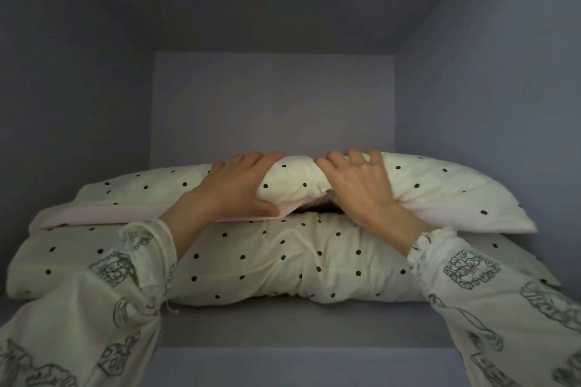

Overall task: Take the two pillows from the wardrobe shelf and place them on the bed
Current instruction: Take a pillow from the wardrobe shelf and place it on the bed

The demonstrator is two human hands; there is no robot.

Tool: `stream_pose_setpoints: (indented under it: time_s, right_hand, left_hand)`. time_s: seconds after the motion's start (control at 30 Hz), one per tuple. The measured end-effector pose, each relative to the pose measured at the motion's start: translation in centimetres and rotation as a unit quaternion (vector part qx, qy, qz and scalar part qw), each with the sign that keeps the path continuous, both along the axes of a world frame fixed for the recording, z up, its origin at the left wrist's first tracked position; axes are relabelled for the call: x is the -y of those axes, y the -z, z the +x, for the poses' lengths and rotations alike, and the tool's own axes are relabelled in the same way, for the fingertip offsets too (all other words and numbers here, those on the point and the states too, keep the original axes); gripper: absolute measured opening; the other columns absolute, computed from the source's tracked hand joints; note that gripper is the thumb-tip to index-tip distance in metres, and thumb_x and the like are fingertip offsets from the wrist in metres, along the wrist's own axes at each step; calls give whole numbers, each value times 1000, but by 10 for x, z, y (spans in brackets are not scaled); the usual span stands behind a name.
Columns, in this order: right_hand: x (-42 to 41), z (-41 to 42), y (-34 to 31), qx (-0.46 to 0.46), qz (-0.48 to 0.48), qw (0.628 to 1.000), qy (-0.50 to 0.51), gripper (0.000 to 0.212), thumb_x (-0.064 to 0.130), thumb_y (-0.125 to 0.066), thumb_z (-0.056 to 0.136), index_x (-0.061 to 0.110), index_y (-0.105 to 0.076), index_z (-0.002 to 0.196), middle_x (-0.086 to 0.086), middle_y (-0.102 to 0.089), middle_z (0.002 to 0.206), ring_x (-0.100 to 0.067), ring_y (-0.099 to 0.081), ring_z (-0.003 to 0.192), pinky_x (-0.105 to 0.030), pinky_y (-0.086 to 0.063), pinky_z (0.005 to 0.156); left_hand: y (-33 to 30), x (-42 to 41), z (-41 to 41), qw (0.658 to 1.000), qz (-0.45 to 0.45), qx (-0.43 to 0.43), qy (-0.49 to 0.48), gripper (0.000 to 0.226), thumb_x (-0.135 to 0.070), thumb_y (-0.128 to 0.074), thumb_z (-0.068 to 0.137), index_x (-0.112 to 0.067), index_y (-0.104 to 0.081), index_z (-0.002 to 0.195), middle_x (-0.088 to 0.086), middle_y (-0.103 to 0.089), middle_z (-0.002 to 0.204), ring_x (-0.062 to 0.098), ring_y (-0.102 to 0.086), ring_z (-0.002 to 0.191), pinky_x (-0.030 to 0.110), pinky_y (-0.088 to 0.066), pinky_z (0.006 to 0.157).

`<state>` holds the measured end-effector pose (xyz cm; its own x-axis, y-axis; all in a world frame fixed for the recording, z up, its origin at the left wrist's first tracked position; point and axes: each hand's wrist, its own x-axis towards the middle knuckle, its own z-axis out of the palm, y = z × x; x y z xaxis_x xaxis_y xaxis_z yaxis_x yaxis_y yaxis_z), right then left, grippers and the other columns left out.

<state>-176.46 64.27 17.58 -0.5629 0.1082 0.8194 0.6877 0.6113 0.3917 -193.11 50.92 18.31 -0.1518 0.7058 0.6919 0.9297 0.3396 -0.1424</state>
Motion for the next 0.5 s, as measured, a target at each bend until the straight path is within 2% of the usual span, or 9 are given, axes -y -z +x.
stream_pose_setpoints:
  time_s: [0.1, 0.27, 0.37, 0.5]
  right_hand:
    - [4, 0, -8, -11, -1, 1000, -3, 28, 22, -48, 91, 23, -44, 119, 2, -56, 115, -28, -54, 105, -44, -35, 86]
    - [19, 4, -25, -61, 10, 998, -6, 28, 17, -33, 93, 23, -45, 118, 0, -56, 114, -30, -54, 105, -42, -34, 85]
    - [33, 14, -34, -99, 34, 995, -11, 31, 14, -29, 93, 22, -45, 118, -1, -56, 111, -30, -54, 101, -44, -33, 82]
    - [63, 32, -35, -132, 67, 989, -7, 35, 16, -35, 91, 22, -47, 123, -1, -59, 110, -31, -57, 100, -44, -36, 81]
  left_hand:
    - [-6, -6, 6, 999, 23, 4, -28, 76, -44, -63, 75, -35, -23, 138, 2, -45, 133, 28, -46, 117, 48, -40, 93]
    - [-15, -5, 20, 987, 116, -76, -79, 57, -29, -55, 86, -30, -30, 137, 8, -50, 126, 31, -50, 111, 47, -40, 89]
    - [-23, 7, 30, 973, 177, -120, -84, 54, -21, -56, 86, -29, -33, 134, 10, -51, 121, 32, -50, 107, 47, -39, 87]
    - [-25, 35, 49, 961, 219, -149, -81, 59, -15, -58, 84, -29, -34, 136, 13, -50, 119, 35, -48, 106, 48, -36, 86]
